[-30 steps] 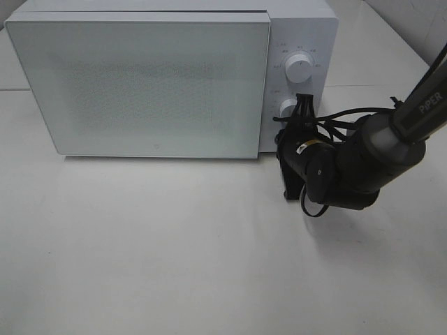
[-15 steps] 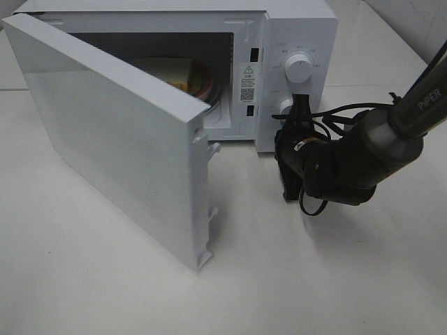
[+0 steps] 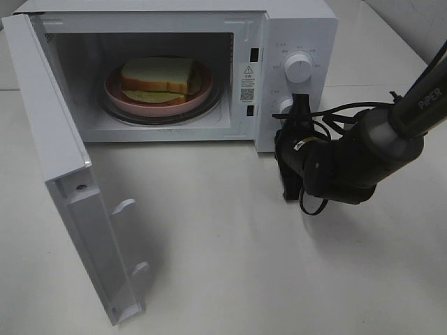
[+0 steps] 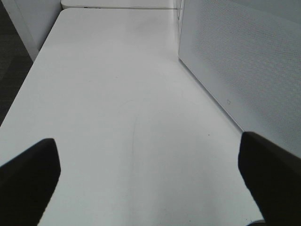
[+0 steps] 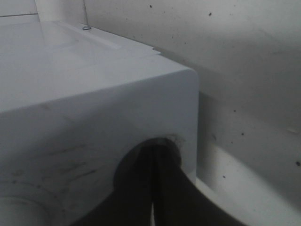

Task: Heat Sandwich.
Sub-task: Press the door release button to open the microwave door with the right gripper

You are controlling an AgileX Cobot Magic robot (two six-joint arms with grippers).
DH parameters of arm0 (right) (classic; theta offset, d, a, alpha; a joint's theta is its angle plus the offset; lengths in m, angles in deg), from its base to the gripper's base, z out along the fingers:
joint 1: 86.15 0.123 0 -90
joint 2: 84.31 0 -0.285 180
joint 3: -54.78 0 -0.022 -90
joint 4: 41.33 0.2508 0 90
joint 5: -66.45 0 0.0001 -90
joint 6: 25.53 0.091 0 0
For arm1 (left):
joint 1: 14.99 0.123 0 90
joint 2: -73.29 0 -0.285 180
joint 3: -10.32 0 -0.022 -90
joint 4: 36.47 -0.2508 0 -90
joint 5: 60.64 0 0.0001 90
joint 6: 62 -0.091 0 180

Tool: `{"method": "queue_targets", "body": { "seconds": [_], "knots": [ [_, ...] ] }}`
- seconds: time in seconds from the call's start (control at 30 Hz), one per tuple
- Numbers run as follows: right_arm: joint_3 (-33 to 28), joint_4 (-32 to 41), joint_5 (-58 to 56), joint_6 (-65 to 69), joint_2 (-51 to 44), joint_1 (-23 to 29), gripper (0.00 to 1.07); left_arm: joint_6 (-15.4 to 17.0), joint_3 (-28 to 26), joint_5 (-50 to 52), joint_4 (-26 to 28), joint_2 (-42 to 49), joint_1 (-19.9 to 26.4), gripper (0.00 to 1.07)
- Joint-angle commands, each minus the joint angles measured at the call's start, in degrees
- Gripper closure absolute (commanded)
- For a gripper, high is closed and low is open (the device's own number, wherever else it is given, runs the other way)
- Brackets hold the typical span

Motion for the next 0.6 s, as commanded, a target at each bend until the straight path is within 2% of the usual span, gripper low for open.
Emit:
{"method": "queue_targets", "body": {
  "seconds": [0.03, 0.3, 0.6],
  "knots": [
    [5.2, -3.7, 12.1, -1.0, -0.6, -2.3, 1.07, 0.0, 0.1, 0.6, 0.0, 0.5, 0.2, 0.09],
    [4.0, -3.7, 9.4, -1.0, -1.7, -2.3, 1.07, 0.0, 0.1, 0.6, 0.0, 0.5, 0.2, 0.09],
    [-1.7, -5.9, 5.0, 2.1, -4.6, -1.6, 1.07, 0.0, 0.1, 0.6, 0.0, 0.5, 0.2, 0.09]
  ]
}}
